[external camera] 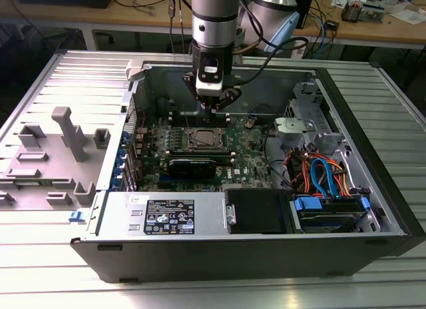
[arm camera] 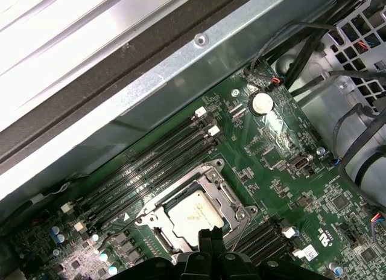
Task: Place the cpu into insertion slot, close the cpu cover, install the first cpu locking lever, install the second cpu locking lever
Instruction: 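Install the first cpu locking lever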
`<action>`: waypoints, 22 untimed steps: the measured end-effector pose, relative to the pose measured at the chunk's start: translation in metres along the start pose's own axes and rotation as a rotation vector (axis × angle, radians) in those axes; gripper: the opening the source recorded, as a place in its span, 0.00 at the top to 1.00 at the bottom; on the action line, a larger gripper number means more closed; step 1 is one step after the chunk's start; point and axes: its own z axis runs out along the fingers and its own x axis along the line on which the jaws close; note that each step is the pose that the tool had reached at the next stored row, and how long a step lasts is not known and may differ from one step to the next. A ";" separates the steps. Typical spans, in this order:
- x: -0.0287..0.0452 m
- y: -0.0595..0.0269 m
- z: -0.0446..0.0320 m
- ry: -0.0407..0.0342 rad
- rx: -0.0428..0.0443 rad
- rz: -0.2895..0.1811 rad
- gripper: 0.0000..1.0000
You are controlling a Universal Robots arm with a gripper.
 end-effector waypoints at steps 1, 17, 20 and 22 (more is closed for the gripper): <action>0.0000 0.0000 0.0000 0.0000 -0.0001 0.000 0.89; 0.0030 -0.0022 -0.0001 0.0011 -0.0020 -0.011 0.89; 0.0053 -0.0037 0.0000 0.0008 -0.0028 -0.034 0.89; 0.0053 -0.0038 0.0001 0.0004 -0.0040 -0.074 0.89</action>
